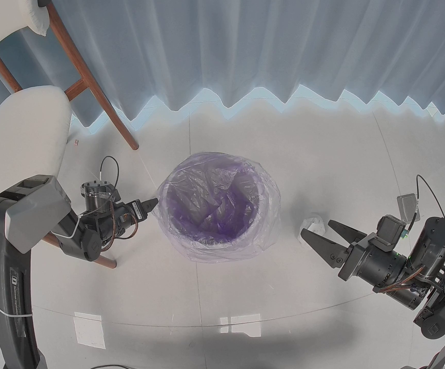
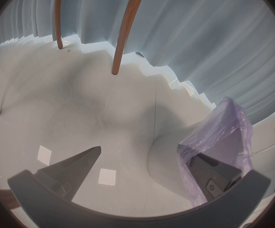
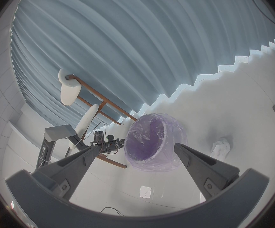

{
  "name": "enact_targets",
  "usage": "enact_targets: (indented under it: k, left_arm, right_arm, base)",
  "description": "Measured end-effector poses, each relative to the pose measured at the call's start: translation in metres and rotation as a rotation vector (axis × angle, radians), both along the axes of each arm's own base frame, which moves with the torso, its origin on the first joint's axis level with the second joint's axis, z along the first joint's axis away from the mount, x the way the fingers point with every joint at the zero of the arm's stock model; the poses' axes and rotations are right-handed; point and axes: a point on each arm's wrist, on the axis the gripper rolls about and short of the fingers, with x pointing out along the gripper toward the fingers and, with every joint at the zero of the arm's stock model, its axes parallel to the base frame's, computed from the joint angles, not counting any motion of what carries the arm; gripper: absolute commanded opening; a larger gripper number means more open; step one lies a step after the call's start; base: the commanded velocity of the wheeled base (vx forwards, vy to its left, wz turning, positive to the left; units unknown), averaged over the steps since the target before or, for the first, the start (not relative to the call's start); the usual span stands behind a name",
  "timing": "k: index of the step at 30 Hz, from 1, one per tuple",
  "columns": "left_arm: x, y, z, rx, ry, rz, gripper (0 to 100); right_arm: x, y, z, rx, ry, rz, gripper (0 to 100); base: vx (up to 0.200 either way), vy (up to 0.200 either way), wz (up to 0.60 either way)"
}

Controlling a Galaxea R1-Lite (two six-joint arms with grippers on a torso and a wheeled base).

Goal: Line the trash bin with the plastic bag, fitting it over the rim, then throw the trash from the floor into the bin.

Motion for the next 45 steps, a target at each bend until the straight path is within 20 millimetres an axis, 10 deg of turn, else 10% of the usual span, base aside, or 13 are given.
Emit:
enact_targets:
  k: [45]
  left_arm:
    - [0.022,-0.008,-0.071,0.019,-0.011,0.019,100]
  right_arm:
    - [0.006,0.003,-0.011,-0.029,0.033,-0.017,100]
  base:
    - [0.0,0.0,0.0]
